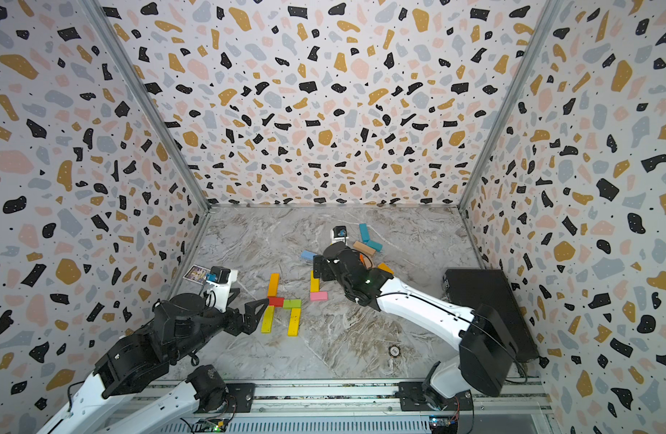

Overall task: Assemble the letter h with building blocks
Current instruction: Assemble the building block at the center of the board, then pick up the building block from the center of the board.

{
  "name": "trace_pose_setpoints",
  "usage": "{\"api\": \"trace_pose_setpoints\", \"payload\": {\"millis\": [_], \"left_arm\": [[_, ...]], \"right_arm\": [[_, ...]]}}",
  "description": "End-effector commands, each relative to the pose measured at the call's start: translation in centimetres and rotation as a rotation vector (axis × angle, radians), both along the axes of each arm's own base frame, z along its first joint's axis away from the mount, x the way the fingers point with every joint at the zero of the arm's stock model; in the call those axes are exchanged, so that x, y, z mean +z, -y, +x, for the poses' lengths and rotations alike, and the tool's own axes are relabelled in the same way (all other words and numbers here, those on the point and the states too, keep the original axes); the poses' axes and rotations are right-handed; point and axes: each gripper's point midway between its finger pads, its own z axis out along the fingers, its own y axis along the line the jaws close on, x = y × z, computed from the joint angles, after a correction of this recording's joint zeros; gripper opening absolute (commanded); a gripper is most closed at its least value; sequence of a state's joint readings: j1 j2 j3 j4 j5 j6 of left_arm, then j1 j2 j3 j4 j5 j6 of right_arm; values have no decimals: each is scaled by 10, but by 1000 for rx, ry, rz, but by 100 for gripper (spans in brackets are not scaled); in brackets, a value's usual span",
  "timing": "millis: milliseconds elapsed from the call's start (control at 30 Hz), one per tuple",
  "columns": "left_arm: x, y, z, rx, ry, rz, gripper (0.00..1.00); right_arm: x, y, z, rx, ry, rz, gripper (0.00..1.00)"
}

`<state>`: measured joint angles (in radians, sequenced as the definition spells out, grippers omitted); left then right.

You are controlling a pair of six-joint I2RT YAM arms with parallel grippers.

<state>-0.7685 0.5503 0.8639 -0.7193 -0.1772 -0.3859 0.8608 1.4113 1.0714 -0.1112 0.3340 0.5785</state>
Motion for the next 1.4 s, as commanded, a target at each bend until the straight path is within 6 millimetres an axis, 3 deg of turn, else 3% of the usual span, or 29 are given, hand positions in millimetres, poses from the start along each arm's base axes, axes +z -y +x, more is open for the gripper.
{"api": "trace_pose_setpoints", "payload": {"millis": [0,200,267,333,433,567,800,933,1067,1200,1367], "left_arm": [[12,12,13,14,22,-56,99],[26,21,22,-6,41,-29,99],[26,21,23,-5,41,-22,99],[24,21,23,-5,36,-16,99],[19,21,22,-15,22,5,99],[17,19,18,-28,15,30,99],[17,20,12,-58,20,11,99],[17,18,11,-57,27,22,99],[15,21,9,-80,25,14,99],[14,21,7,-87,25,15,99],[17,22,3,-108,35,-6,99]], "right_arm": [[-30,34,3,-26,-83,-48,99],[-72,63,22,-54,-240,-54,99],[-92,89,33,-173,-332,-99,99],[-111,102,49,-215,-418,-46,95],[-125,90,70,-118,-420,49,86],[-136,62,79,-5,-442,-37,77],[-143,63,79,-21,-446,-84,71],[-144,114,81,-213,-447,-218,71],[-150,157,80,-367,-502,-130,78],[-153,175,74,-490,-525,-107,89],[-157,180,74,-633,-566,-27,93]]}}
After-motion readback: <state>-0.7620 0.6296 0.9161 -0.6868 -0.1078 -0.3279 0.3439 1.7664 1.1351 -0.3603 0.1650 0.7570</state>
